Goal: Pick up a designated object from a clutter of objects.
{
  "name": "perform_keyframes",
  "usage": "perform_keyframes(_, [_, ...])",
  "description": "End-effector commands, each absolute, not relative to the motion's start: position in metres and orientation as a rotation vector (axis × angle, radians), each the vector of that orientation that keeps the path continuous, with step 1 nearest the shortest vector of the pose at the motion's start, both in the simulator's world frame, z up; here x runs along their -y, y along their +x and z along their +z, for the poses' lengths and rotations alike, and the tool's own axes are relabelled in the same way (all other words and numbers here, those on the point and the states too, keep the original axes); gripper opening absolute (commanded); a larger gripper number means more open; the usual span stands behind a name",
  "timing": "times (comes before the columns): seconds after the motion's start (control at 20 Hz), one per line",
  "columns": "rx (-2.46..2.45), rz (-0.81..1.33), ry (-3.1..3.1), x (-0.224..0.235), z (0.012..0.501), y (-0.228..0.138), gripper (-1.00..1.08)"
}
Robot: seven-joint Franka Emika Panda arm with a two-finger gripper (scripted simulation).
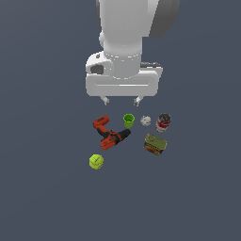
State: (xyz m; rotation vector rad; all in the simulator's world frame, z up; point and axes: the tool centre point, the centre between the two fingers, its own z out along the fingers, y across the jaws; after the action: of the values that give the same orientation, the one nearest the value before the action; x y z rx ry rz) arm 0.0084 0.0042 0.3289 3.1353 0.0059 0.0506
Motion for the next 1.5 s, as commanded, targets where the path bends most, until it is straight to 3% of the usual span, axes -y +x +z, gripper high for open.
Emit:
perform_keyframes(0.0, [-0.006,0.051,3.135,-0.004,0.329,0.008,1.0])
perform_keyframes(0.45, [0.01,0.02,3.129,0.022,0.327,0.002,1.0])
perform_keyframes(0.75, [-0.006,0.02,3.128,0.016,0.323,0.002,1.0])
perform_keyframes(1.1, [-0.111,0.017,3.119,-0.023,0.293,0.0,1.0])
perform_keyframes(1.45, [-0.313,0.013,3.099,-0.095,0.239,-0.018,1.0])
